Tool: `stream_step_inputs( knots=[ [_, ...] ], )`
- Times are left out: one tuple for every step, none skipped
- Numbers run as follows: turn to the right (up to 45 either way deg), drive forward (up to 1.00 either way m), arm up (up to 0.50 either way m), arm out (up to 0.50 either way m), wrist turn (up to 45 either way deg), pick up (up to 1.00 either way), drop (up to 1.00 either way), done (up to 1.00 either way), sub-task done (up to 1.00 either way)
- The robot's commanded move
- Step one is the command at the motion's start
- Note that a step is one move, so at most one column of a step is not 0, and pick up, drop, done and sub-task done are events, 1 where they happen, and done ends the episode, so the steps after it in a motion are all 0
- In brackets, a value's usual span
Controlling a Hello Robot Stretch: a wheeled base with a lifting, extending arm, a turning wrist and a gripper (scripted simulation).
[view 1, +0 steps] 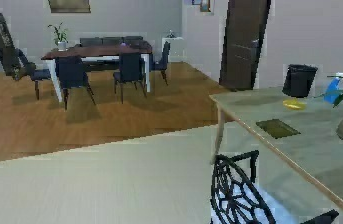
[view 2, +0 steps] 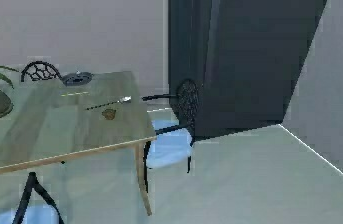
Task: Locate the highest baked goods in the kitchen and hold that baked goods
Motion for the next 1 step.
stream_step_inputs(
  knots=[
    [-45.0,0.00,0.00,0.00,0.0,0.00,0.00,0.00,0.00]
  ],
)
